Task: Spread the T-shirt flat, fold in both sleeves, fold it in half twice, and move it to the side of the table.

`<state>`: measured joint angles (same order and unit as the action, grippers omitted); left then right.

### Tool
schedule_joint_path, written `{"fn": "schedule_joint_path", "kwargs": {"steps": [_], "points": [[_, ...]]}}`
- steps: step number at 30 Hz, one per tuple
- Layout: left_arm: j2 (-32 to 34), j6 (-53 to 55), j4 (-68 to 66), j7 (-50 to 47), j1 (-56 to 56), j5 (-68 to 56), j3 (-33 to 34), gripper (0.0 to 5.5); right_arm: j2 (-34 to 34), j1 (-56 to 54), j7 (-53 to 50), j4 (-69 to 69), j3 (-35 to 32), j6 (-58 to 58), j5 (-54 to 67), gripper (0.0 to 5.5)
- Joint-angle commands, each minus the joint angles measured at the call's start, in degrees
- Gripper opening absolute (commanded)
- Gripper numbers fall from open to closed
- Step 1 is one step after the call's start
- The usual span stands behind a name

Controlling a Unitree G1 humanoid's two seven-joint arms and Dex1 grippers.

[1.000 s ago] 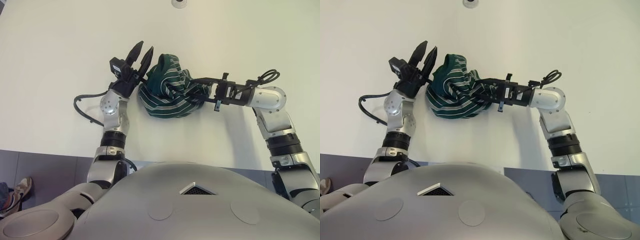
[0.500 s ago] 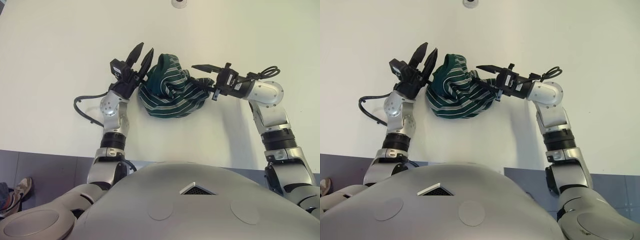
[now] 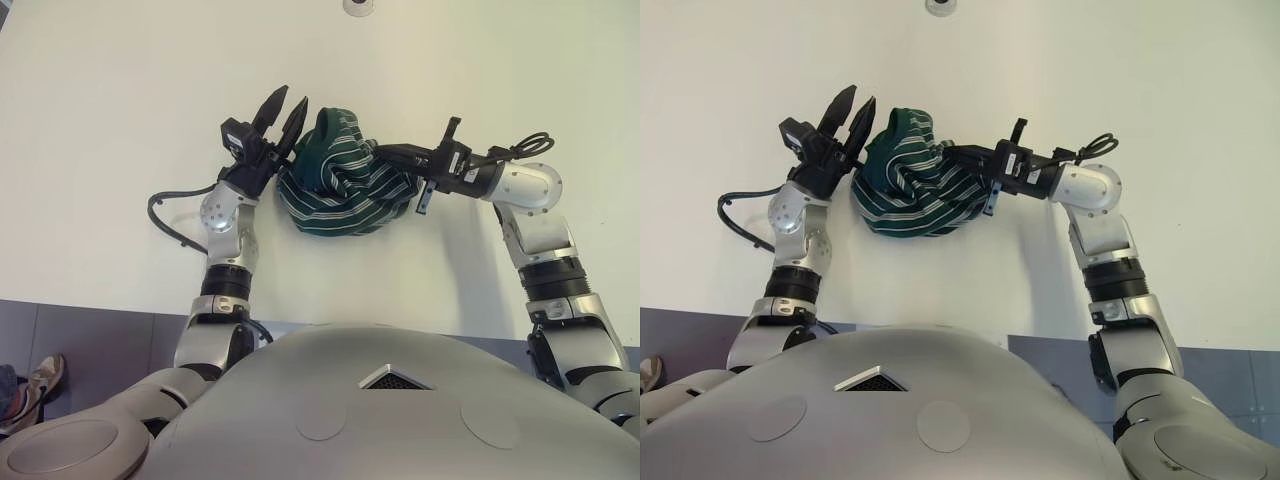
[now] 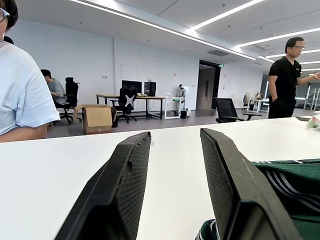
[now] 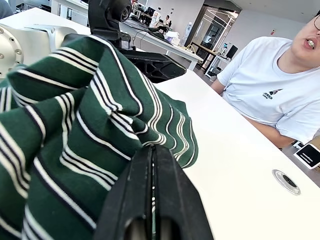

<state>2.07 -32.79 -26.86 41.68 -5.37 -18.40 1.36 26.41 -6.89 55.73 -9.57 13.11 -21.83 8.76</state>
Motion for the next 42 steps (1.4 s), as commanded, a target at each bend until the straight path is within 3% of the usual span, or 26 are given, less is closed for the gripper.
{"fn": "schedule_joint_path", "kwargs": {"steps": [1,8,11,16,30,42], "points": [[0.23,0.56,0.48,-0.65,0.10,0.38,-0.14,1.81,0.56,-0.03,0.25,0.74,-0.32,-0.43,0.09,0.05],[0.24,0.57,0.59,-0.62,0.20,0.32,-0.14,1.81,0.39,-0.79,-0.37,1.10,-3.08,1.30,2.60,0.92],[0.21,0.57,0.49,-0.61,0.10,0.33,-0.14,1.81,0.95,-1.07,-0.21,0.25,-3.88,1.80,2.91,1.61],[0.22,0.59,0.51,-0.60,0.11,0.32,-0.16,1.81,3.22,1.30,3.93,-0.80,-1.38,0.35,0.65,2.41],[0.07,0.24,-0.02,-0.82,-0.22,0.87,-0.26,1.81,1.53,-0.33,2.74,-5.72,0.94,-2.34,-3.05,2.41],[0.06,0.29,0.19,-1.02,-0.14,0.98,-0.40,1.81,1.17,-0.31,2.65,-4.78,1.03,-2.90,-1.93,0.03]]}}
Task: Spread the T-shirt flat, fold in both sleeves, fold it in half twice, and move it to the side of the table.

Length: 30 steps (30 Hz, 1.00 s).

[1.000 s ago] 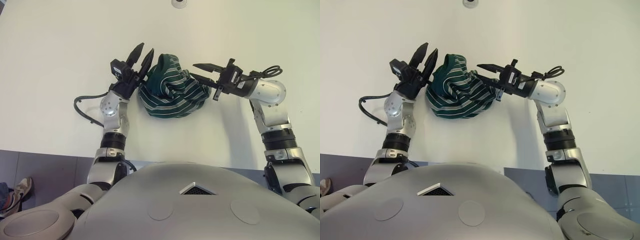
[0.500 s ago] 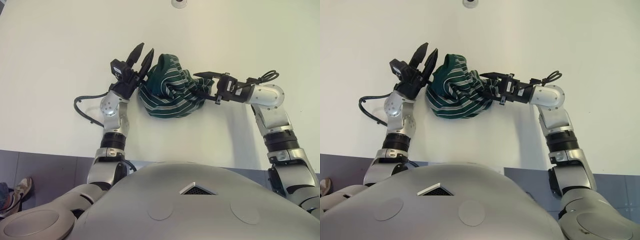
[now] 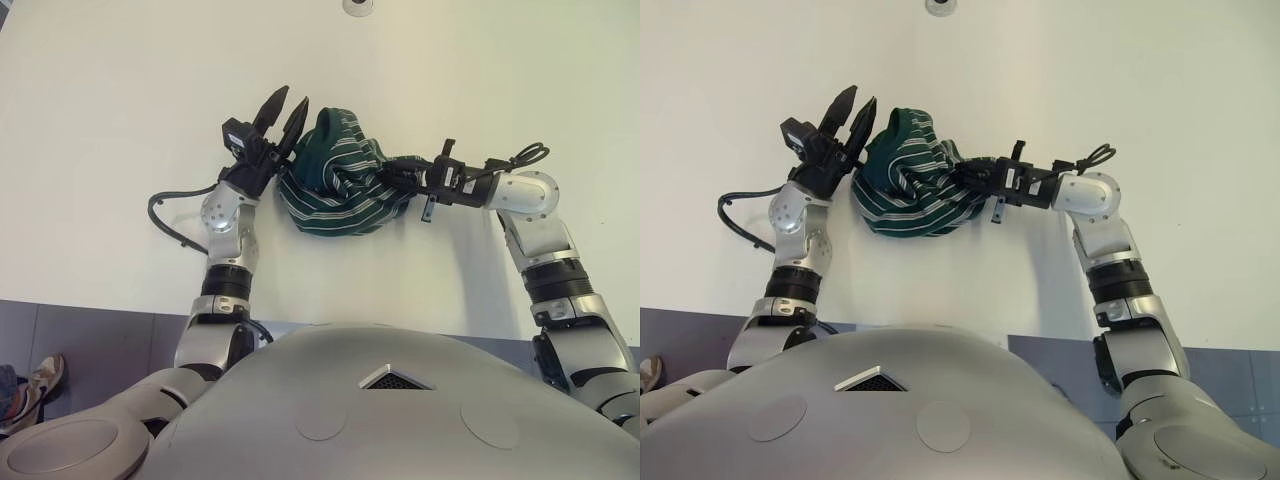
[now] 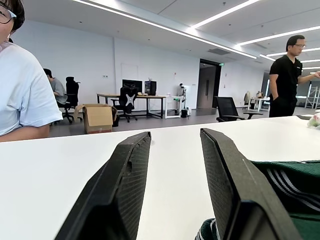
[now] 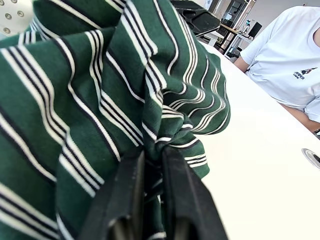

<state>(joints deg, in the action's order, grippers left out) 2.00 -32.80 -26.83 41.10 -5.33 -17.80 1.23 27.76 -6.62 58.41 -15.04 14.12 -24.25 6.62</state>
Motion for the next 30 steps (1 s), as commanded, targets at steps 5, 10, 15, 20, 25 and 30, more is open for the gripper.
{"fn": "schedule_joint_path", "kwargs": {"steps": [5,10,15,20,25,30], "points": [[0.16,0.18,0.11,-0.40,-0.12,0.34,-0.25,1.81,-0.47,-0.48,-0.23,1.41,-0.52,-0.74,0.99,0.03],[0.19,0.21,0.31,-0.36,0.03,0.26,-0.25,1.81,0.36,-0.06,0.65,4.90,-2.67,1.00,5.18,0.03],[0.19,0.33,0.82,-0.39,0.39,0.16,-0.29,1.81,3.13,1.08,1.78,12.05,-6.95,4.06,11.53,0.03],[0.19,0.34,0.91,-0.45,0.47,0.19,-0.31,1.81,5.22,2.58,2.39,17.63,-10.23,6.01,15.55,0.03],[0.16,0.42,1.03,-0.44,0.53,0.18,-0.40,1.81,7.43,6.28,6.98,22.27,-14.50,5.70,22.65,0.03],[0.21,0.45,1.10,-0.53,0.53,0.19,-0.46,1.81,11.73,15.24,21.59,26.61,-15.78,2.81,30.24,0.03]]}}
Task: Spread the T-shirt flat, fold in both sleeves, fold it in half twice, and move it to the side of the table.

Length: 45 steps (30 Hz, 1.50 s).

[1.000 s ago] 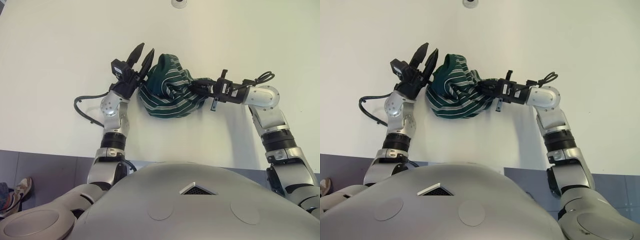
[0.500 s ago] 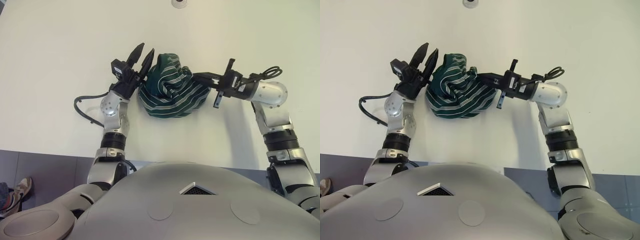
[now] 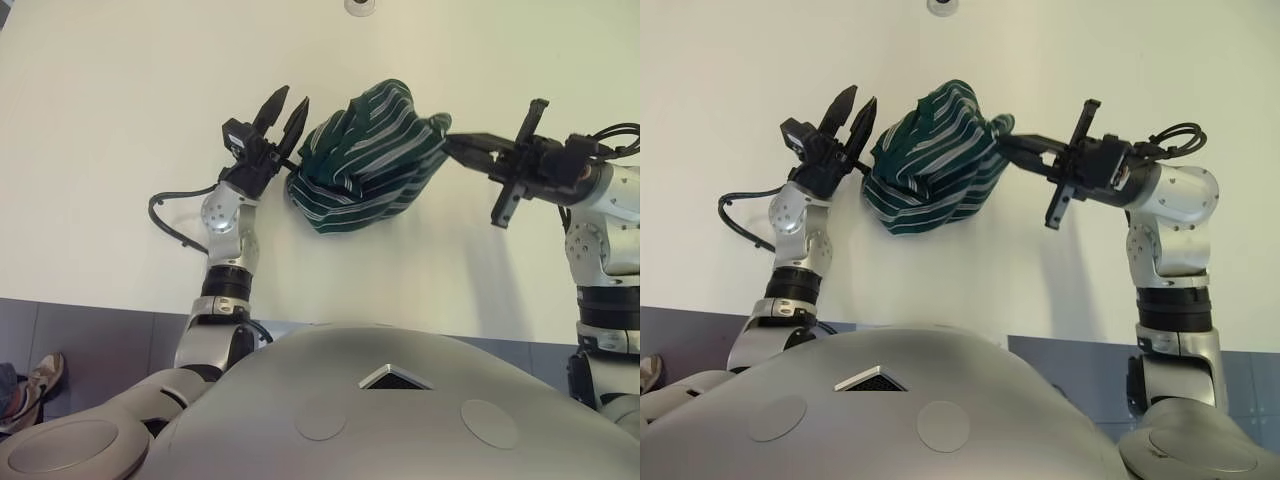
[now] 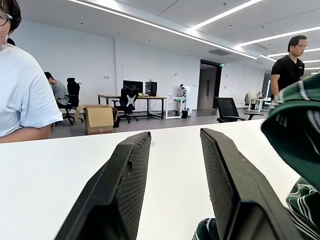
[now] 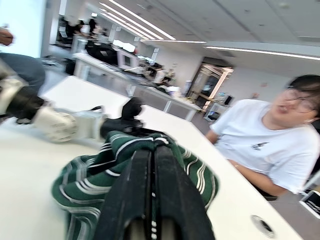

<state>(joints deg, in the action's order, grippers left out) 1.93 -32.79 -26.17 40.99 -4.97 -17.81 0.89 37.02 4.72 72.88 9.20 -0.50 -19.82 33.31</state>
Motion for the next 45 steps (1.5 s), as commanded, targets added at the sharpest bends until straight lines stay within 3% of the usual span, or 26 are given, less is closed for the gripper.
{"fn": "schedule_joint_path", "kwargs": {"steps": [1,9,14,20,23,27,35,45], "points": [[0.29,0.45,0.45,-0.44,0.18,0.20,-0.13,1.81,2.61,4.48,8.36,2.61,-1.43,-1.71,4.26,0.03],[0.32,0.57,0.23,-0.56,0.00,0.29,-0.39,1.81,4.35,14.49,19.10,1.58,-6.39,-3.81,9.19,0.03],[0.49,0.59,-0.52,-0.56,-0.54,0.12,-0.13,1.81,2.47,13.45,13.55,-15.45,3.83,-13.55,-18.67,0.03],[0.33,0.35,-1.07,-0.75,-0.97,0.22,-0.02,1.81,3.19,10.65,5.81,-20.89,10.29,-17.63,-30.64,0.03],[0.23,0.20,-1.23,-0.87,-1.06,0.27,0.01,1.81,3.44,9.31,2.75,-21.28,11.09,-18.12,-29.31,0.03],[0.13,0.08,-1.05,-0.94,-0.93,0.36,-0.05,1.81,5.61,9.78,0.12,-21.93,13.50,-18.88,-32.04,0.71],[0.28,0.17,-0.49,-0.94,-0.59,0.24,0.07,1.81,11.66,12.59,2.51,-13.62,12.31,-17.97,-16.90,2.03],[0.37,0.05,-0.52,-0.88,-0.53,0.30,0.27,1.81,11.78,10.31,5.35,-13.45,6.52,-18.62,-6.78,2.07]]}}
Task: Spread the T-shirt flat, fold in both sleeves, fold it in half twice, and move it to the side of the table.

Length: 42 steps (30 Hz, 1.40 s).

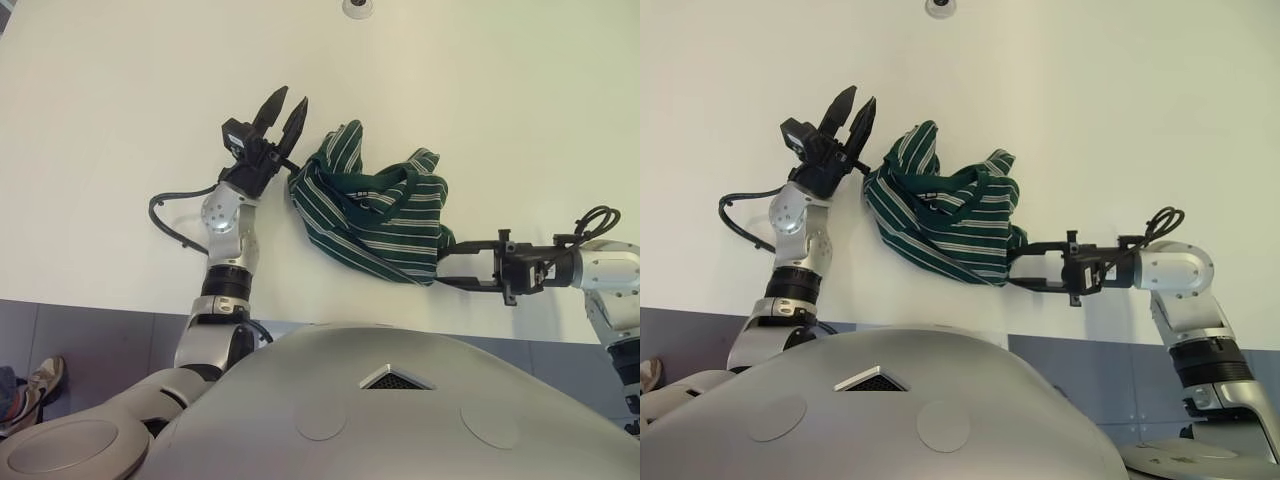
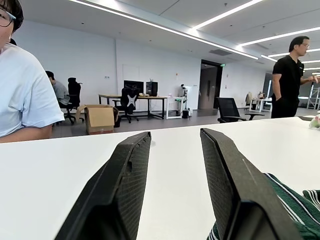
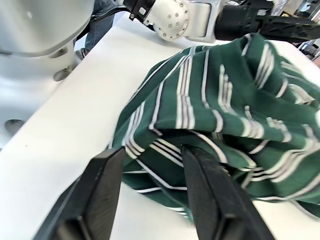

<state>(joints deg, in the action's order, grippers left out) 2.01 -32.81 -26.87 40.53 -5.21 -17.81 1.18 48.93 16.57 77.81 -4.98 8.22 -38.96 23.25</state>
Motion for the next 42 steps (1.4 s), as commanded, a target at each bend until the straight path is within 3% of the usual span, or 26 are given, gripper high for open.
{"fn": "schedule_joint_path", "kwargs": {"steps": [1,10,17,22,31,42], "points": [[0.27,0.09,0.22,-0.39,-0.26,0.30,-0.06,1.81,-0.64,-1.90,0.30,0.99,-2.85,1.03,4.55,2.07],[0.26,0.26,0.15,-0.34,-0.33,0.25,-0.06,1.81,-6.11,-11.30,-4.17,-1.69,-8.77,8.94,9.55,2.07],[0.14,0.25,0.02,-0.41,-0.49,0.39,-0.15,1.81,-11.40,-17.40,-4.40,-7.18,-5.61,10.80,3.03,2.07],[0.01,0.29,-0.07,-0.40,-0.61,0.40,-0.24,1.81,-10.66,-17.57,1.67,-10.06,-4.31,14.73,3.80,2.07],[-0.12,0.31,-0.12,-0.46,-0.65,0.56,-0.30,1.81,-11.57,-20.12,6.19,-14.99,-6.16,17.26,3.37,3.77],[-0.09,0.28,-0.07,-0.57,-0.64,0.75,-0.29,1.81,-15.01,-21.66,5.48,-18.25,-3.70,14.64,-1.72,3.77]]}}
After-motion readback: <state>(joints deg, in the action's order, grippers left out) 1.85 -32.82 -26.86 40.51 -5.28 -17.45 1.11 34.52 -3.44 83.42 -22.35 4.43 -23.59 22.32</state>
